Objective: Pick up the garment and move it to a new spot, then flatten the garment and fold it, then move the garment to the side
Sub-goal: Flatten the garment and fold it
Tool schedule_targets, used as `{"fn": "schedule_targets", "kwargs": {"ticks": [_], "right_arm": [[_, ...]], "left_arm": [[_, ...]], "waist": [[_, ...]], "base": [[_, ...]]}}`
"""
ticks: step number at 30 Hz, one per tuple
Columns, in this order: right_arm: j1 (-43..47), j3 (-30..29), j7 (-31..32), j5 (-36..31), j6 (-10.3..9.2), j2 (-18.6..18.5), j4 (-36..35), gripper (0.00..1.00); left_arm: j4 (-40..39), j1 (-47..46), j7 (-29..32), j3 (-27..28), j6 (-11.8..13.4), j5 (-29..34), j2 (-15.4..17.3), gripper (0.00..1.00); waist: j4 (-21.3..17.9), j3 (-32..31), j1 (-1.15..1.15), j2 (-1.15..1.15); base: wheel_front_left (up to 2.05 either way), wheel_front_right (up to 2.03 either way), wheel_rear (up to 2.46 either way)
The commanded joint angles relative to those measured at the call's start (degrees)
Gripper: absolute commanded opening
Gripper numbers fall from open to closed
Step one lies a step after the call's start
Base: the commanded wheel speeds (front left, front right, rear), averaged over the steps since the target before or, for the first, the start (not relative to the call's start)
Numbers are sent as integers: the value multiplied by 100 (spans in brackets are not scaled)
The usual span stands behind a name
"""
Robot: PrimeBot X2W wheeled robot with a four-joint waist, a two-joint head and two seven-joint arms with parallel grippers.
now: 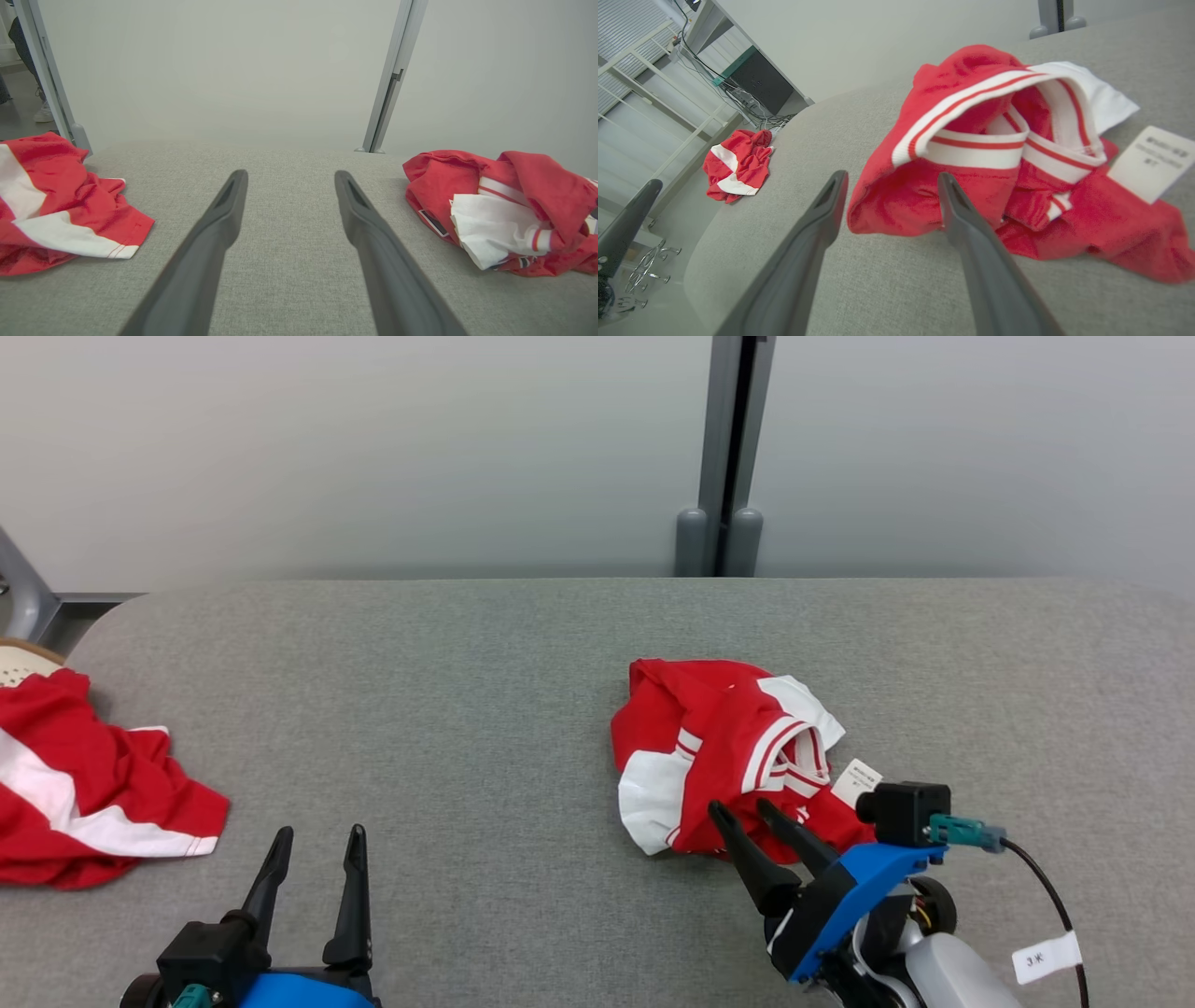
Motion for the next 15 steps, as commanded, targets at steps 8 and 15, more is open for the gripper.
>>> {"fn": "schedule_targets", "kwargs": {"ticks": [8, 15], "right_arm": [[-786, 430, -285, 587, 3, -23, 1020, 100], [-1316, 666, -733, 404, 3, -23, 1791, 0]], "left_arm": [[-87, -20, 76, -80, 36, -2, 3, 100], [-84, -2, 92, -122, 21, -48, 11, 100]], "waist": [[235, -5, 0, 0], [332, -9, 0, 0]], "base": [[0, 0, 0], [0, 0, 0]]}}
